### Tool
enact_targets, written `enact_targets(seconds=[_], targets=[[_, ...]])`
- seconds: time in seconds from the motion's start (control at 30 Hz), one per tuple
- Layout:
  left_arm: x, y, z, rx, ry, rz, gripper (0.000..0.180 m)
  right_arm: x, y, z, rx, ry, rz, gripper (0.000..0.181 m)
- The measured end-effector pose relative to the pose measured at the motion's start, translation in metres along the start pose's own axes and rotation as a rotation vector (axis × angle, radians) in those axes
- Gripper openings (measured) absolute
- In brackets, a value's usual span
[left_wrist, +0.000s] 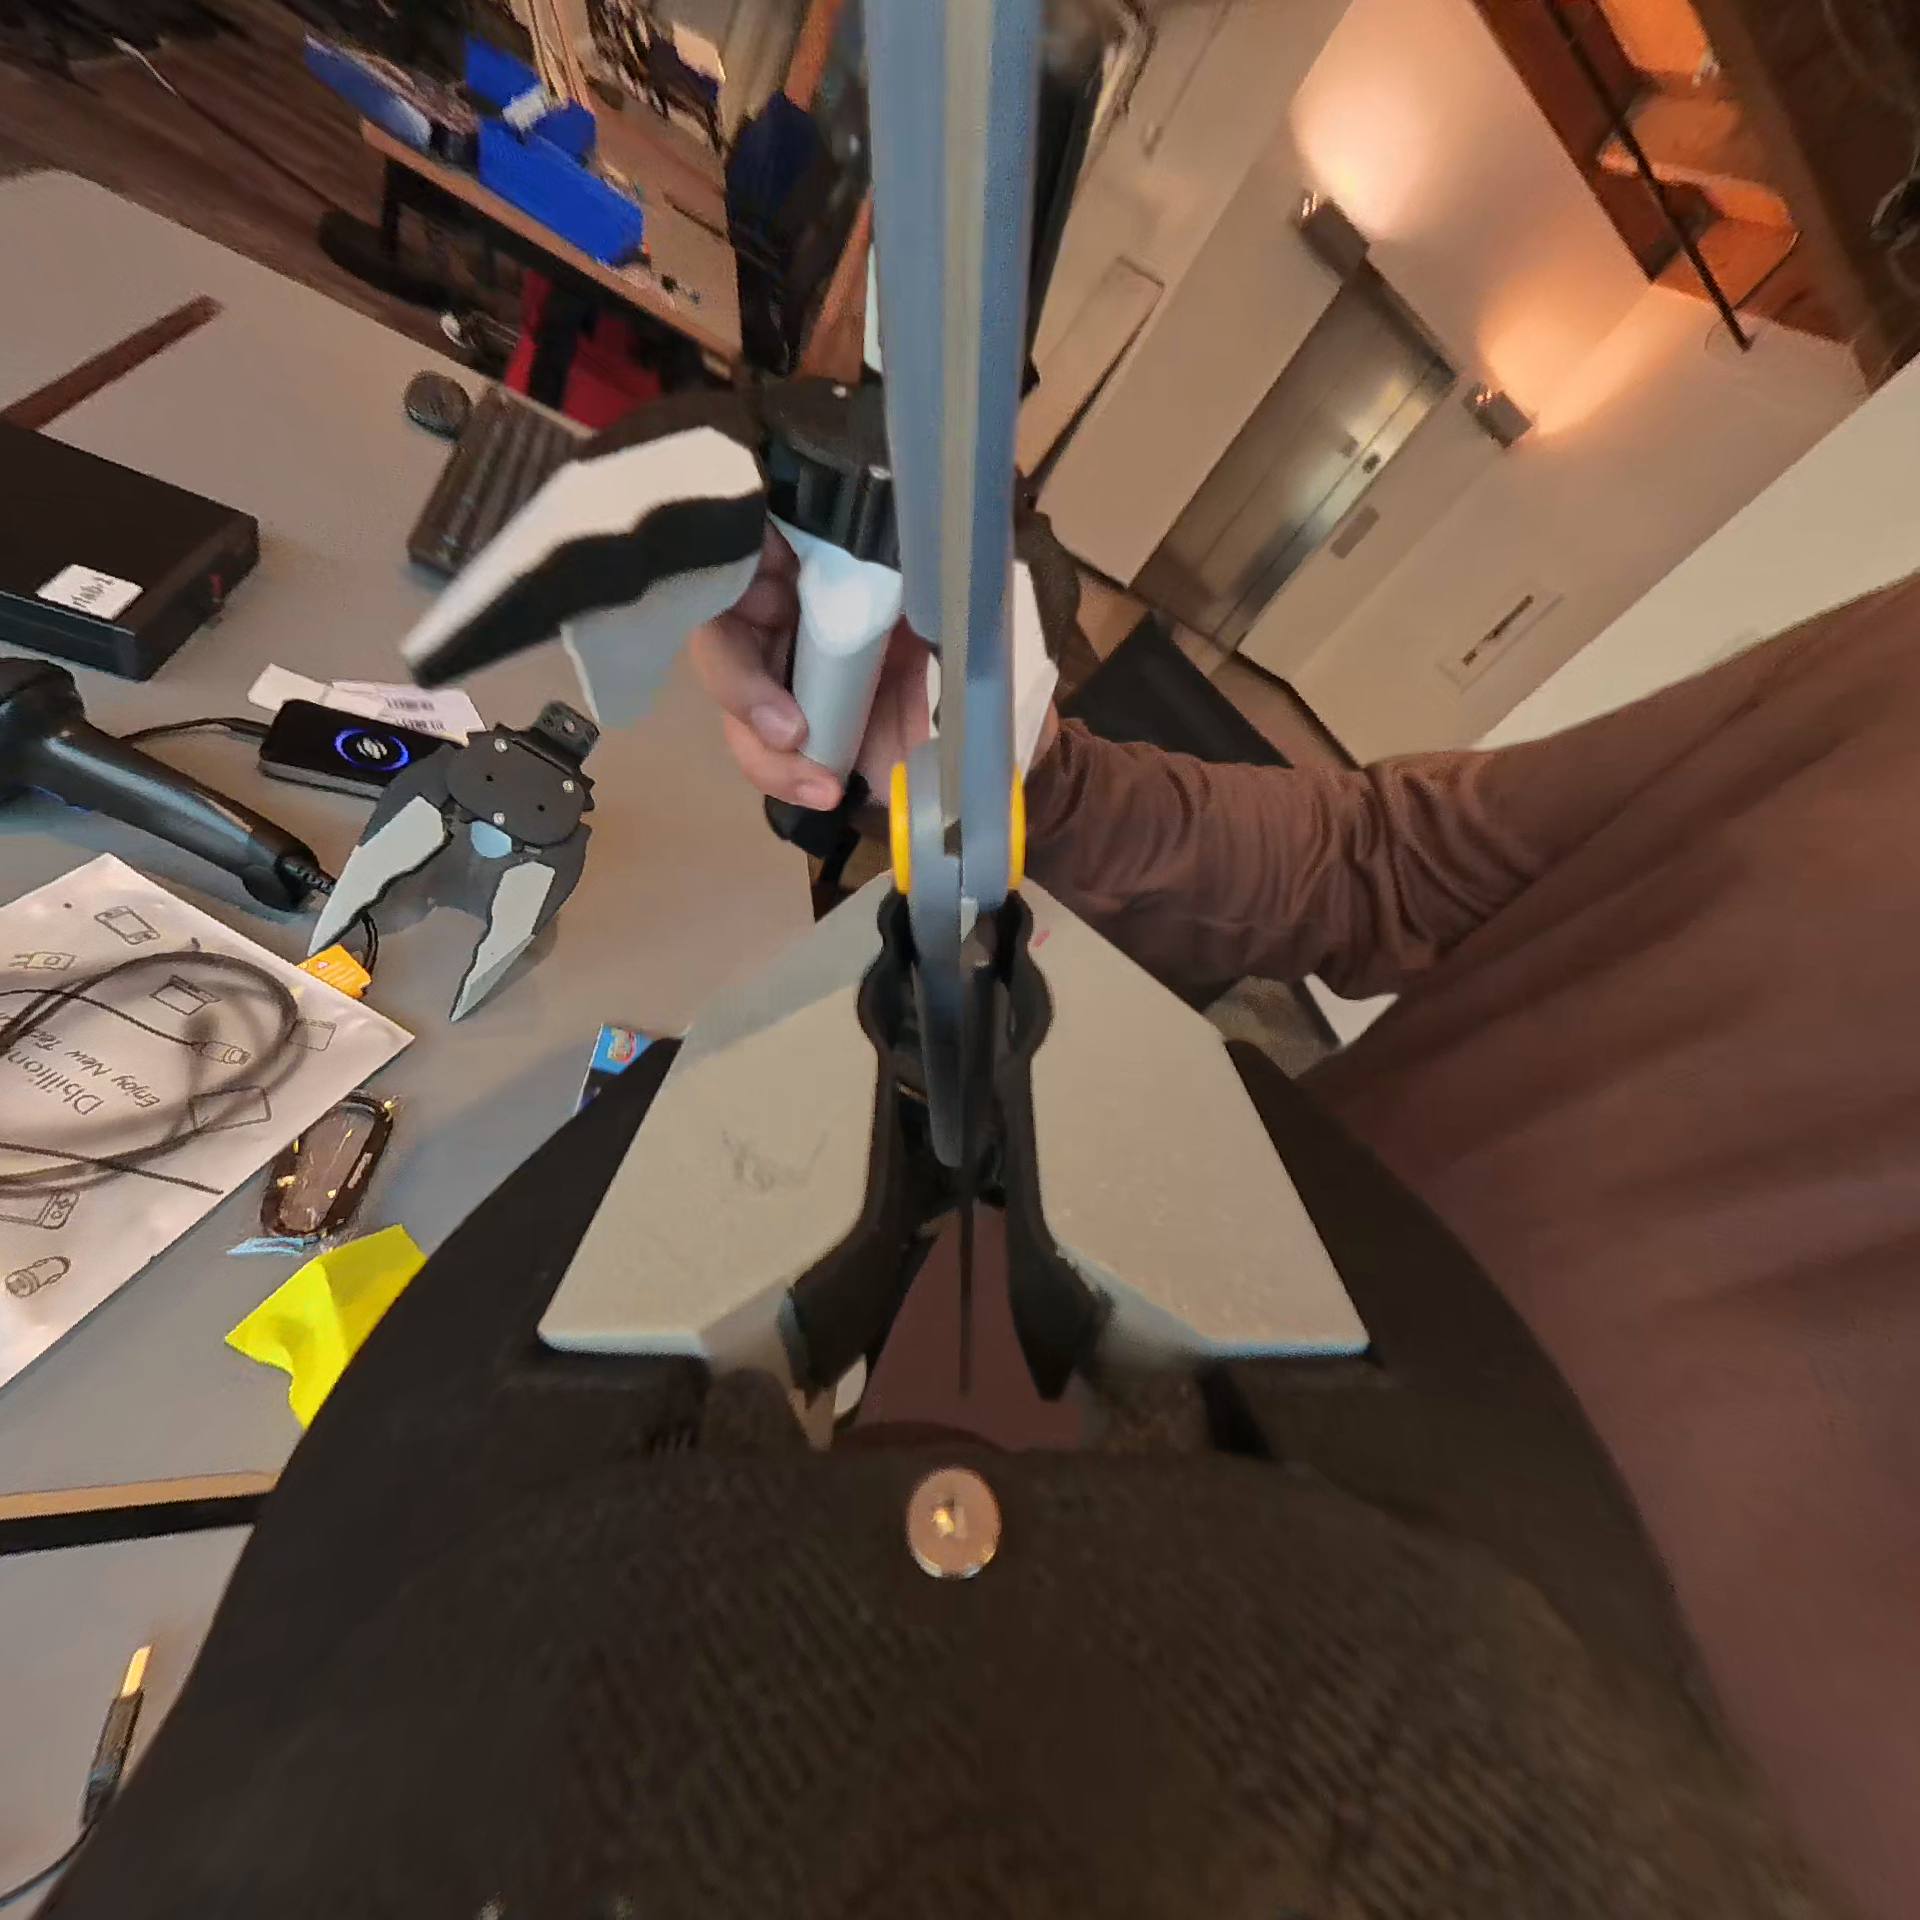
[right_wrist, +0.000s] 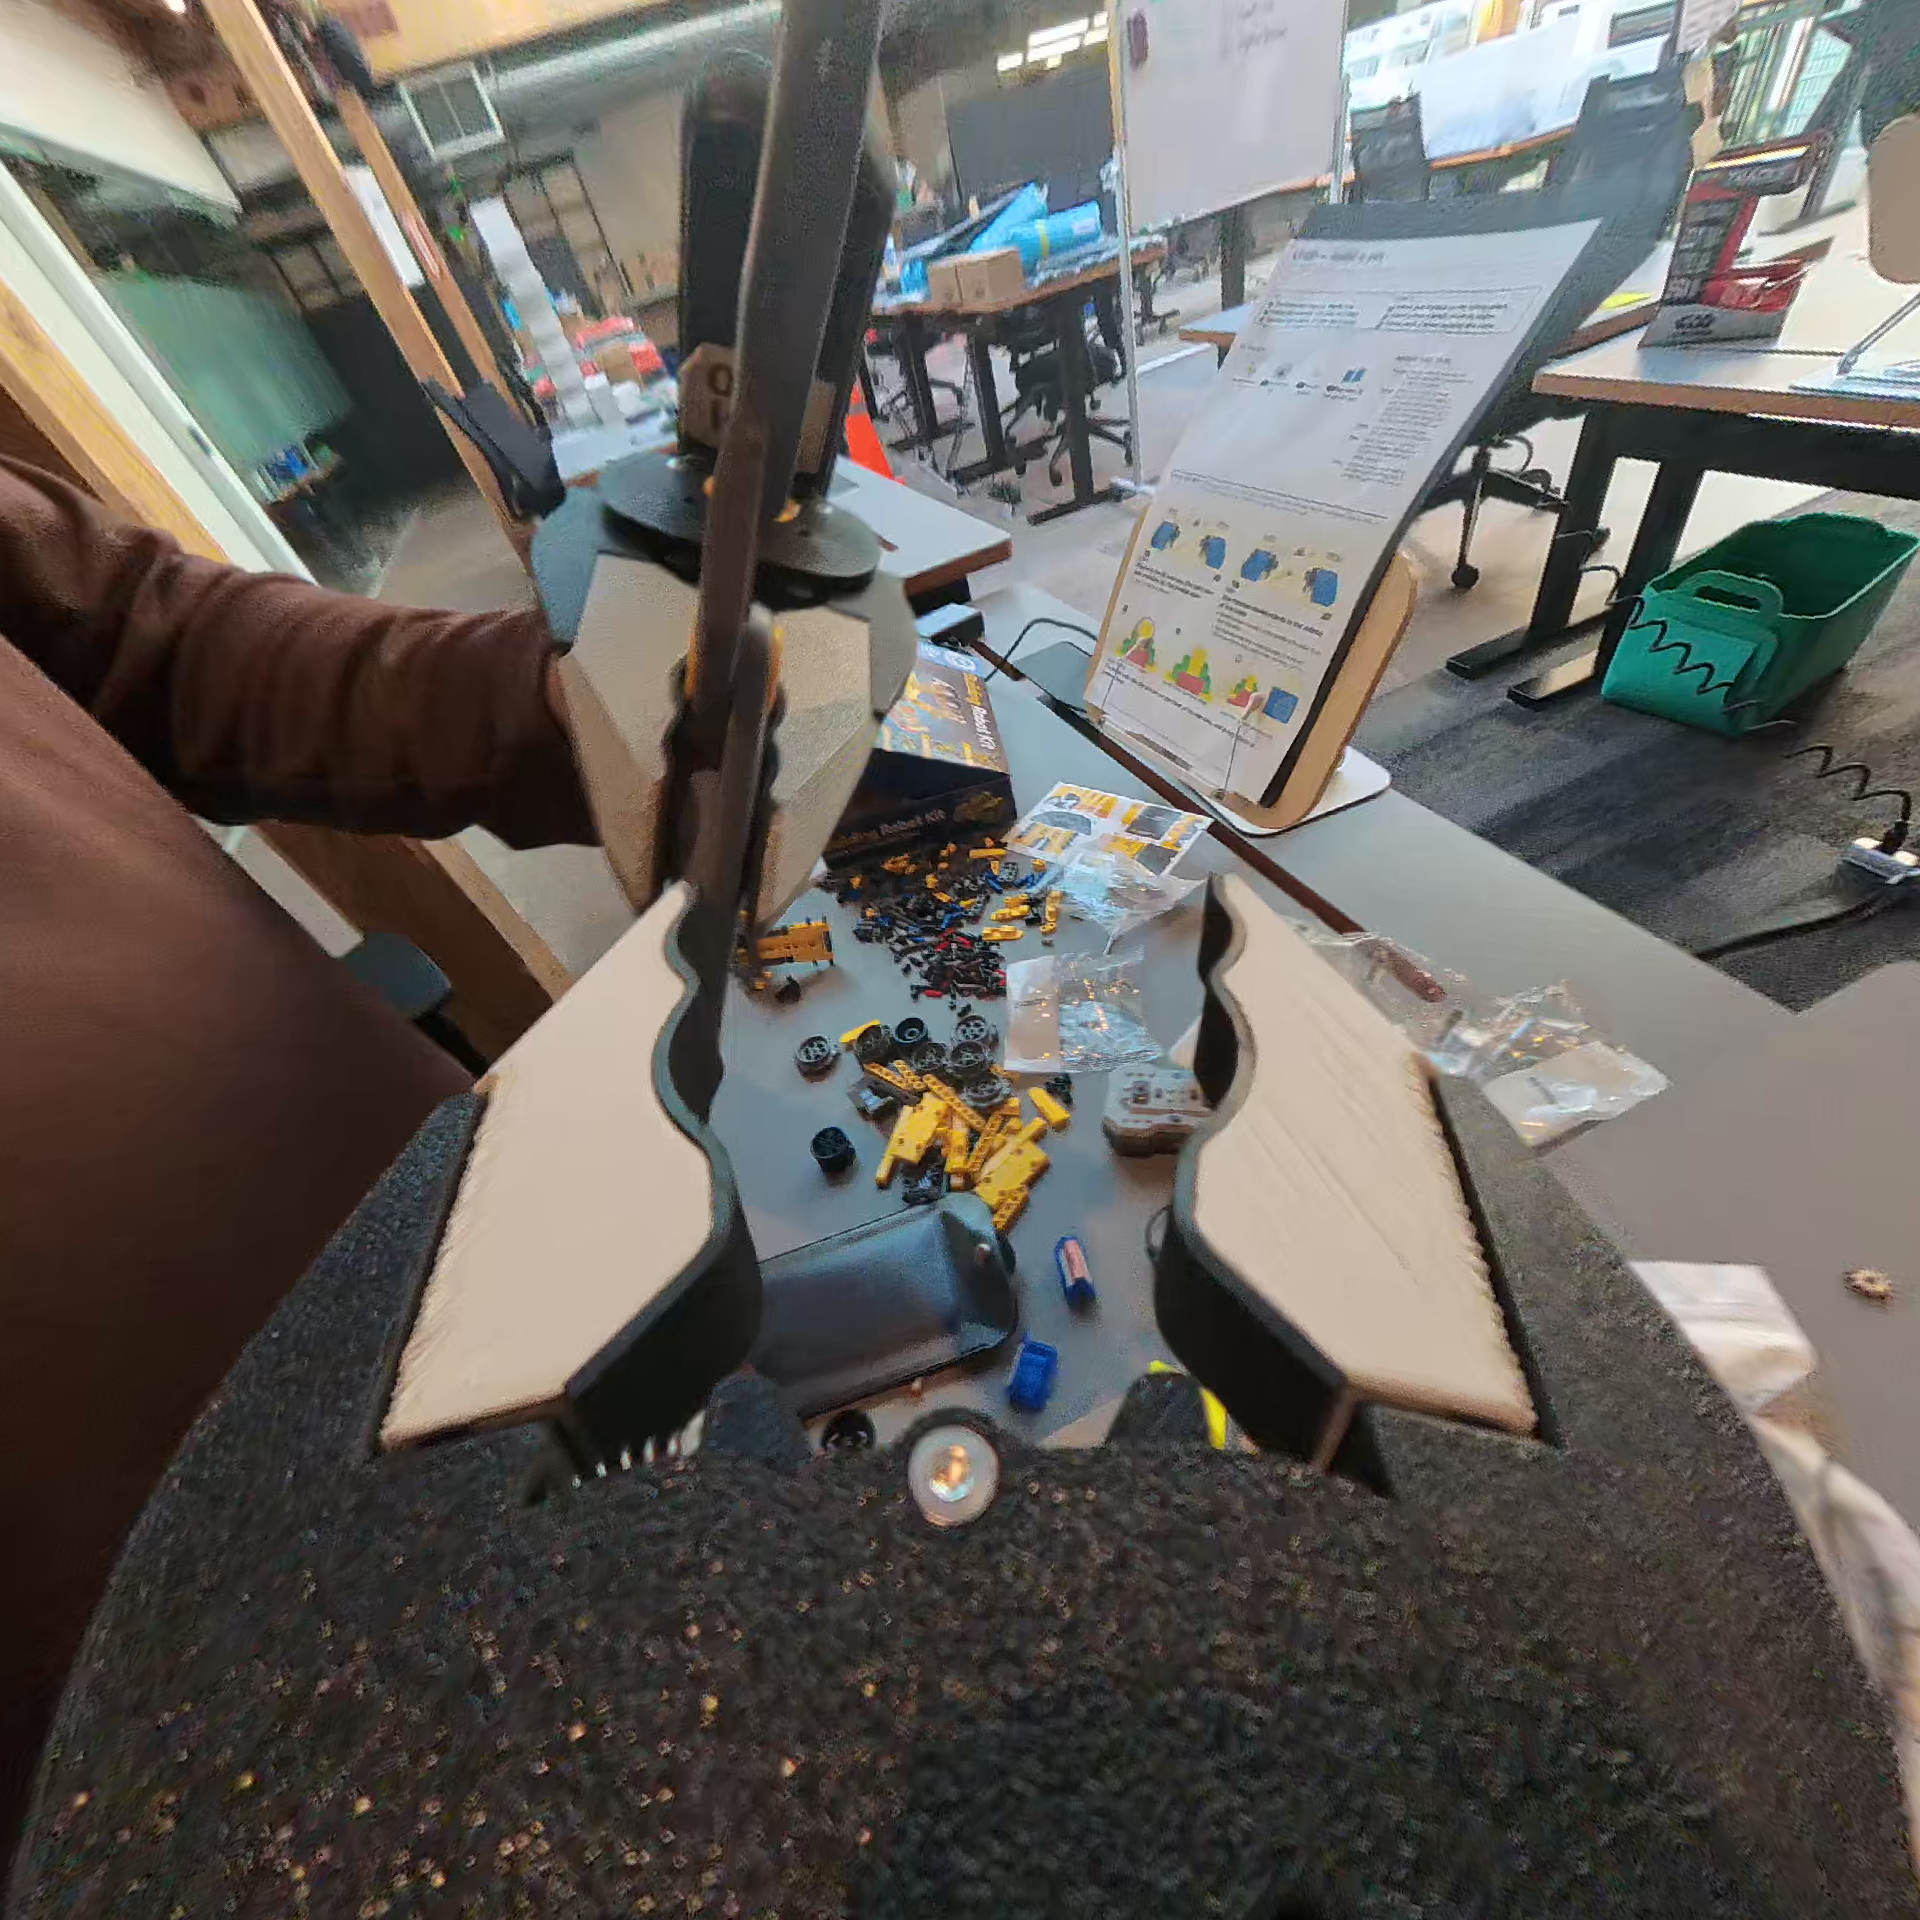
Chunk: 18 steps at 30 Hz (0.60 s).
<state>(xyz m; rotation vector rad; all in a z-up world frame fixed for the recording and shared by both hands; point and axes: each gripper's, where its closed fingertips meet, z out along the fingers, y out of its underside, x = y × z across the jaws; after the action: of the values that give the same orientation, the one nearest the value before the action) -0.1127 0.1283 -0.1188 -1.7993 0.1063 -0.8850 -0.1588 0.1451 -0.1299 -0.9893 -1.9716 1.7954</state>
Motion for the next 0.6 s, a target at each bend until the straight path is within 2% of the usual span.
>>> enact_targets(seconds=[0.13, 0.27, 0.37, 0.47, 0.53, 0.6], targets=[[-0.012, -0.002, -0.004, -0.044, -0.022, -0.019, 0.014, -0.041, 0.046, -0.017, 0.044, -0.035, 0.067, 0.093], [-0.016, -0.024, -0.011, -0.018, -0.045, -0.006, 0.014, -0.073, 0.110, -0.007, -0.009, -0.031, 0.165, 0.099], [-0.008, -0.035, -0.009, -0.011, -0.038, 0.019, 0.014, -0.077, 0.122, 0.007, 0.014, -0.077, 0.242, 0.099], [-0.002, -0.026, -0.001, -0.049, -0.013, 0.025, 0.014, -0.060, 0.084, 0.006, 0.015, -0.076, 0.130, 0.098], [0.009, -0.009, 0.006, -0.096, 0.078, -0.015, 0.014, -0.046, 0.042, -0.007, -0.020, -0.083, 0.013, 0.098], [0.020, 0.010, 0.009, -0.149, 0.174, -0.043, 0.014, -0.043, -0.004, -0.028, -0.038, -0.181, -0.032, 0.097]])
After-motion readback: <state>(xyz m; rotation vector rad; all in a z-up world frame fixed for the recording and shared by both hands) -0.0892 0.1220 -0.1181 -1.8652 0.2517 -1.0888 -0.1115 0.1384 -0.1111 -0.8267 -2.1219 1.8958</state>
